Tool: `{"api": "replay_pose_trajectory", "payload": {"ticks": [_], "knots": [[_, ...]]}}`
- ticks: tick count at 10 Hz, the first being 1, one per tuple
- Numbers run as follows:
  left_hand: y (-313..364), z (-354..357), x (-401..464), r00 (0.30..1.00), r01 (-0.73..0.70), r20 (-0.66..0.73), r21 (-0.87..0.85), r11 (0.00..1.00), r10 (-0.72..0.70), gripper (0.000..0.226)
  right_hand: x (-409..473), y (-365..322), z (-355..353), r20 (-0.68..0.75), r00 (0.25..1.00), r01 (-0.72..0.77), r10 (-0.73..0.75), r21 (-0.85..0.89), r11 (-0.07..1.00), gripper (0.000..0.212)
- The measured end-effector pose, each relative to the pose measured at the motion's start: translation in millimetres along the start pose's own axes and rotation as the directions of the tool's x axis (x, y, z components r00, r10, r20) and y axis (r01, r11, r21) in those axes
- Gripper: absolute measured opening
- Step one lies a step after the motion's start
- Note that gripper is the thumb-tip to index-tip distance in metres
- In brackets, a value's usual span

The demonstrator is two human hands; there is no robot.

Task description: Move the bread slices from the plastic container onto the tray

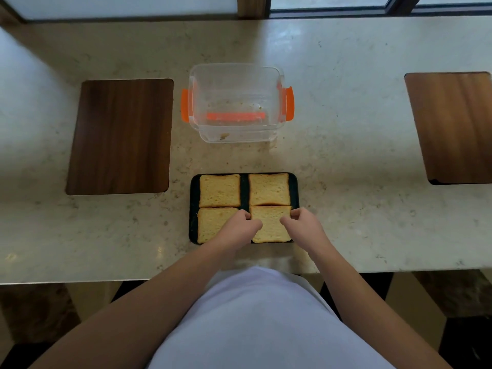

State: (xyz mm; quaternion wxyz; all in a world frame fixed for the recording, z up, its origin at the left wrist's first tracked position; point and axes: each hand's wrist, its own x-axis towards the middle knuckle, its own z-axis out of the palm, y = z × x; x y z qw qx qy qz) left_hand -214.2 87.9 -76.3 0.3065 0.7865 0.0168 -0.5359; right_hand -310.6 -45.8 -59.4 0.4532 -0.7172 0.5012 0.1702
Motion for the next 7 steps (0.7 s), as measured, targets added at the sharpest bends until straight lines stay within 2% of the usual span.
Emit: {"api": "replay_pose_trajectory", "payload": {"ticks": [1,2,4,5,6,7], "knots": [[-2,1,1,1.000,-0.018,-0.005,0.021,1.000,0.018,0.053,-1,0,0,-0.002,1.000,0.007,-0.007,-0.002,1.000,0.023],[-3,3,-2,0.999,-0.038,-0.012,0.076,0.996,0.039,0.040,-1,1,0,-0.021,1.000,0.007,-0.007,-0.004,1.000,0.041],[-3,0,-1,0.998,-0.060,-0.012,0.087,0.994,0.061,0.067,2,4,0,-0.014,0.999,0.035,-0.035,-0.026,0.999,0.042],[-3,-1,0,0.996,-0.087,-0.001,0.100,0.991,0.087,0.066,3,4,0,-0.019,0.999,0.043,-0.043,-0.046,0.998,0.044],[-4,-4,-7,0.991,-0.125,-0.029,0.141,0.982,0.130,0.047,2,2,0,-0.003,0.999,0.042,-0.042,-0.058,0.997,0.042],[-1,-13,-11,0.975,-0.190,-0.097,0.107,0.976,0.200,0.057,-1,-9,-1,-0.034,0.997,0.063,-0.067,-0.114,0.991,0.026]]}}
